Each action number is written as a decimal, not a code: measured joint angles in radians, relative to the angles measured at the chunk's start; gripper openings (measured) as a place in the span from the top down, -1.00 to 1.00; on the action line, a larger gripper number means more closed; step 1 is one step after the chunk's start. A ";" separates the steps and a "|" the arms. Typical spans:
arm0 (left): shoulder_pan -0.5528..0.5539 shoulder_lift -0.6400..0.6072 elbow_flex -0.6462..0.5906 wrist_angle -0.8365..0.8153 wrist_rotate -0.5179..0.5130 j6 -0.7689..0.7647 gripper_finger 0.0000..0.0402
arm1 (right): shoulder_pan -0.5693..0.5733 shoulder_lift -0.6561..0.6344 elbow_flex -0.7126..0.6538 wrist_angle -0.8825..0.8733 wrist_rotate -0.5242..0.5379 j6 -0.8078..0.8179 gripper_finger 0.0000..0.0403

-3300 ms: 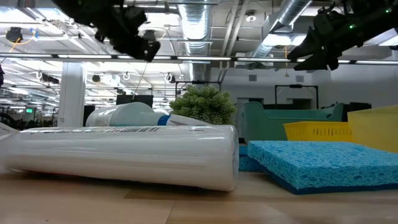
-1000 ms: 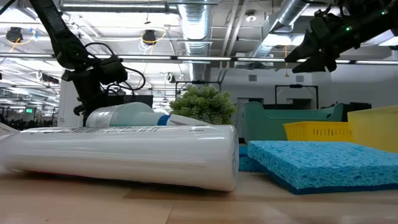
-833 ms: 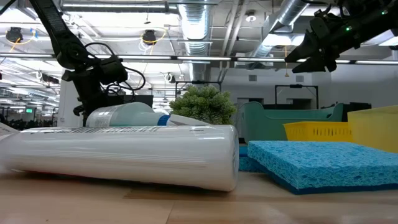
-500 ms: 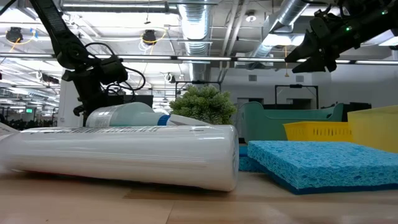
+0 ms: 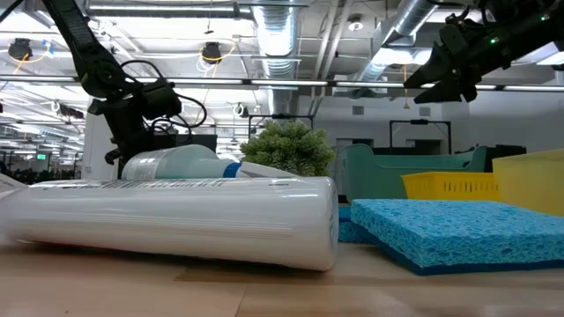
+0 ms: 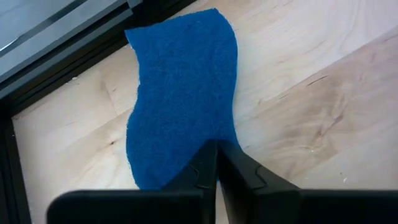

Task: Pick & Place Kitchen Items
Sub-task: Put the blue sponge into the top yellow bin

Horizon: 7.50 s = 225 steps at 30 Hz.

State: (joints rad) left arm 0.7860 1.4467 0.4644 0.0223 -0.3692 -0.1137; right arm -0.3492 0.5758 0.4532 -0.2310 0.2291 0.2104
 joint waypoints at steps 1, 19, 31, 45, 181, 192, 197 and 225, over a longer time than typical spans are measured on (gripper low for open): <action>0.000 0.000 0.000 0.000 0.000 0.000 0.98 | 0.000 0.000 0.000 0.000 0.000 0.000 -0.62; 0.000 -0.237 -0.005 -0.159 0.002 -0.044 0.93 | 0.000 0.000 0.000 0.000 0.000 0.002 -0.62; -0.059 -0.269 -0.135 0.036 0.062 0.175 0.51 | 0.000 0.000 0.000 0.000 0.000 0.010 -0.62; -0.114 -0.212 -0.135 0.037 0.026 0.240 0.28 | 0.000 0.000 0.000 0.000 -0.003 0.008 -0.62; -0.259 -0.449 0.030 -0.295 -0.155 0.030 0.99 | 0.002 0.000 0.000 -0.016 -0.023 -0.025 -0.62; -0.401 -0.466 0.030 -0.179 -0.163 0.183 0.99 | 0.004 0.000 0.000 0.010 -0.052 -0.073 -0.62; -0.478 -0.466 0.030 -0.058 -0.163 0.266 0.99 | 0.030 0.000 0.000 0.031 -0.072 -0.083 -0.62; -0.861 -0.215 0.272 0.072 -0.137 0.463 0.99 | 0.385 0.026 0.000 0.242 -0.068 -0.364 -0.62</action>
State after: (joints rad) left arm -0.0754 1.2320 0.7369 0.0942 -0.5060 0.3489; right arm 0.0355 0.6015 0.4530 0.0109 0.1608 -0.1537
